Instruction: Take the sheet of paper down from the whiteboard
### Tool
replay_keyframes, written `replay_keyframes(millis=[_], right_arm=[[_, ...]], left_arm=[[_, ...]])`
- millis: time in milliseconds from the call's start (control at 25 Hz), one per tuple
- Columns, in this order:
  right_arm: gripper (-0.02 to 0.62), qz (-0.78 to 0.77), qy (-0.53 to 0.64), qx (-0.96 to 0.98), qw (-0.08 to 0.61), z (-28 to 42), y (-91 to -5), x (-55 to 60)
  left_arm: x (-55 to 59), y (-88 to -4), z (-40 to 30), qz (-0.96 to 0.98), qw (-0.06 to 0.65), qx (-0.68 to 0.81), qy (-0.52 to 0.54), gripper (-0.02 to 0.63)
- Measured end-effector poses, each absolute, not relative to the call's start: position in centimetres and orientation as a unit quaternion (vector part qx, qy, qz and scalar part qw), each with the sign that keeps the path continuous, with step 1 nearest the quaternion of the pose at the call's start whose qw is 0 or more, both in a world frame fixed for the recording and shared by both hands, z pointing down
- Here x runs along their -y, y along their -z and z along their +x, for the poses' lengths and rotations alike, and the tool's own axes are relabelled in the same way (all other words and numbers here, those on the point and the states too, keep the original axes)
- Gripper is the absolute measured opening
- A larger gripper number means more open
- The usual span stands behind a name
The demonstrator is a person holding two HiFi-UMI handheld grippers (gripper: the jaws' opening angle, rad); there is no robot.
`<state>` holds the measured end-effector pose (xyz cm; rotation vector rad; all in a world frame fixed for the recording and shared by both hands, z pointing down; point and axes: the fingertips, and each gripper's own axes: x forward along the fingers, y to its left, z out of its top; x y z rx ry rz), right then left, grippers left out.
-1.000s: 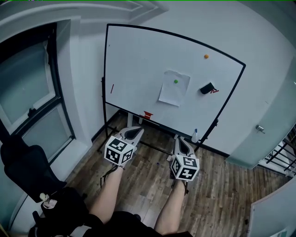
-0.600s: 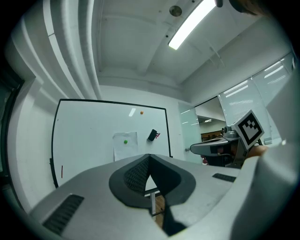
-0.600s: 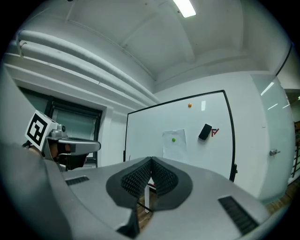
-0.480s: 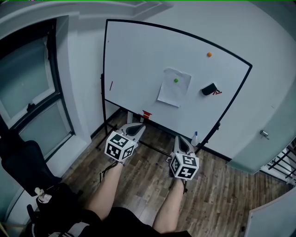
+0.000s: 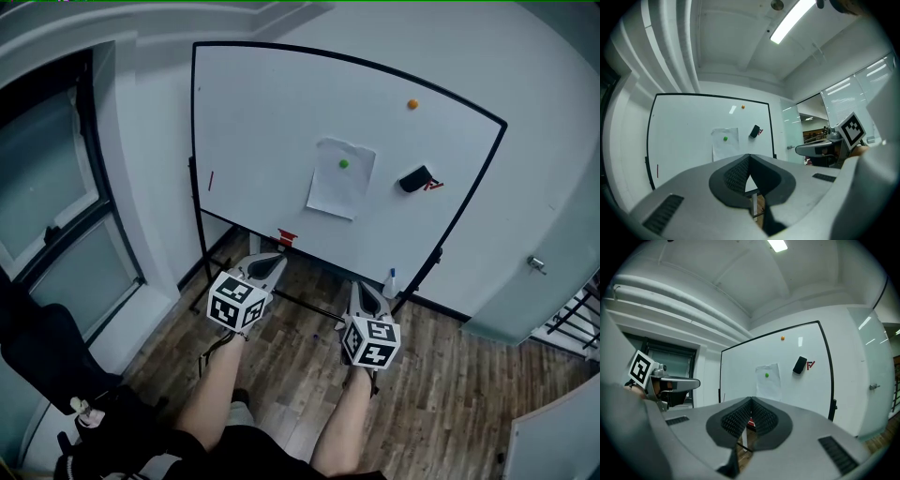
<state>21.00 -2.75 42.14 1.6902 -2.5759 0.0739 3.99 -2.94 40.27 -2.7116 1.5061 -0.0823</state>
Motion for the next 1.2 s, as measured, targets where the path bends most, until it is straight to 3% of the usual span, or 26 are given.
replay_keyframes(millis=[200, 1200], right_arm=[[0.023, 0.56, -0.017, 0.827, 0.056, 22.0, -43.2, 6.1], [0.023, 0.573, 0.013, 0.817, 0.058, 17.4, -39.1, 24.4]], left_arm=[[7.8, -41.4, 4.9, -0.881, 0.006, -0.472, 0.02, 0.02], [26.3, -38.0, 1.3, -0.895, 0.025, -0.445, 0.017, 0.02]])
